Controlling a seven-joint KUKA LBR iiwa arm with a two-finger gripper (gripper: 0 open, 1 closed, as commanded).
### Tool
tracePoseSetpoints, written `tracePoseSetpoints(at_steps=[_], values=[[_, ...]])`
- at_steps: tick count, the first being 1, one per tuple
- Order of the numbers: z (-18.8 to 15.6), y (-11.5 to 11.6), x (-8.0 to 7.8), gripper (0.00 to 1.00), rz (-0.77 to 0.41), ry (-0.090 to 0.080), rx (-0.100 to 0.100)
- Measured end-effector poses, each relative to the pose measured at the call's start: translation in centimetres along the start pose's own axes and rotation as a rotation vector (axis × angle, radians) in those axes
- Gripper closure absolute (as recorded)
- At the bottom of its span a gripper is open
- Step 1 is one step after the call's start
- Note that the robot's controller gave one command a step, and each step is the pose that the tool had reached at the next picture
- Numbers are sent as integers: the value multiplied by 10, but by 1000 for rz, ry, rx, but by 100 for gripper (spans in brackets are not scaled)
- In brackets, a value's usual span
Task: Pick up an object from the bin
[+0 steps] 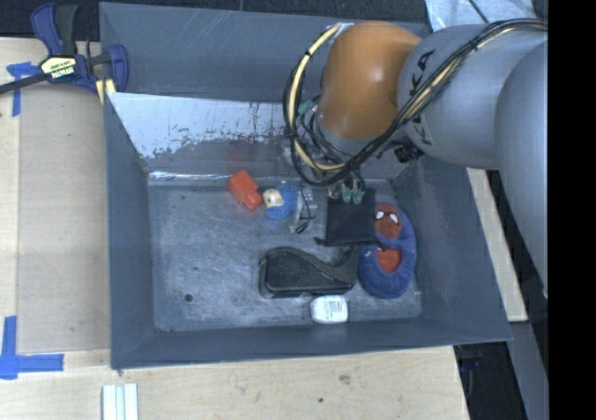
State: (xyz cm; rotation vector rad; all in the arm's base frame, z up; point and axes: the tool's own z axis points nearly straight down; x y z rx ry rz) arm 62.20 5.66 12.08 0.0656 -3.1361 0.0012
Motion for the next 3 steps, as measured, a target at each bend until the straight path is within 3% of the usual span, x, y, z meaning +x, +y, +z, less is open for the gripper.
tracePoseSetpoints(at_steps=[1,2,3], values=[[53,0,-1,0,93,-1,-1],[51,0,-3,100,94,-6,-1],[-97,14,14,100,23,-16,-1]])
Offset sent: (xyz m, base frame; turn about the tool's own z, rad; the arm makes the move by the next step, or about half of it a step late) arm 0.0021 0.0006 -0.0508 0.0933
